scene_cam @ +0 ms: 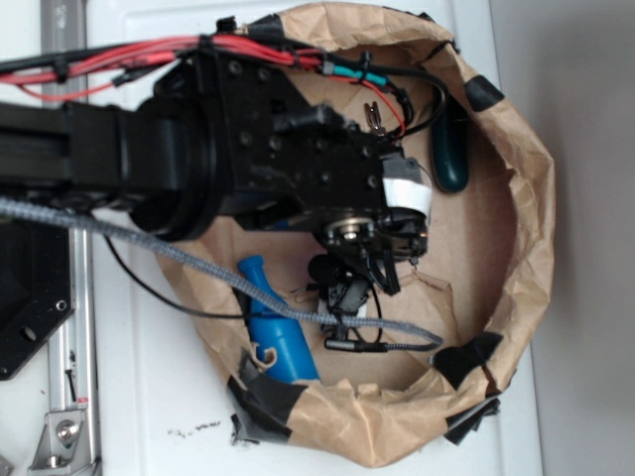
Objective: Grab the yellow duck.
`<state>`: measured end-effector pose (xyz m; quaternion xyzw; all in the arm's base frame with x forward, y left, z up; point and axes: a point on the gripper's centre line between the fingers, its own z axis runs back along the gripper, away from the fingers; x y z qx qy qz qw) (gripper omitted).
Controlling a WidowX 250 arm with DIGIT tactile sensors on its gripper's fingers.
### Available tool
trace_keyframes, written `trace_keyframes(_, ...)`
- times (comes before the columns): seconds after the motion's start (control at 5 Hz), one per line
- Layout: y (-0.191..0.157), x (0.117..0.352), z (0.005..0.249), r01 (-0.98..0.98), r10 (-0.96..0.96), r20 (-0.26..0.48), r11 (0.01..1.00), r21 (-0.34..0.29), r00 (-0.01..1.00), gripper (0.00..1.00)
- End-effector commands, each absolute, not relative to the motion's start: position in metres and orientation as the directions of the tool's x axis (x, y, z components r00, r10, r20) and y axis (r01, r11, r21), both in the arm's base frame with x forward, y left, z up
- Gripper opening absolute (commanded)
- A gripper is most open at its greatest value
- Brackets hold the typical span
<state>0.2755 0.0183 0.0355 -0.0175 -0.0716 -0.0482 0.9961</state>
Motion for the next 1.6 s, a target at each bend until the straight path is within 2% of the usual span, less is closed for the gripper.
trace_keyframes(0.0, 0.021, 0.284, 0.043, 0.105, -0.101, 0.187, 0.994, -0.011, 0.977, 0.00)
trace_keyframes(0.2, 0.025, 0.283, 0.040, 0.098, -0.095, 0.176, 0.995, -0.006, 0.980, 0.00)
trace_keyframes(0.4, 0.030, 0.280, 0.070, 0.083, -0.099, 0.194, 0.993, 0.090, 0.976, 0.00)
trace_keyframes(0.6, 0.033, 0.268, 0.121, 0.013, -0.056, 0.285, 0.989, 0.149, 0.957, 0.00)
trace_keyframes(0.8, 0.043, 0.255, 0.170, -0.158, 0.145, 0.302, 0.987, 0.020, 0.942, 0.00)
trace_keyframes(1.0, 0.049, 0.248, 0.209, -0.347, 0.361, 0.196, 0.932, -0.103, 0.912, 0.00)
trace_keyframes(1.2, 0.053, 0.248, 0.215, -0.373, 0.388, 0.155, 0.920, -0.119, 0.908, 0.00)
trace_keyframes(1.4, 0.055, 0.248, 0.205, -0.381, 0.392, 0.124, 0.919, -0.103, 0.912, 0.00)
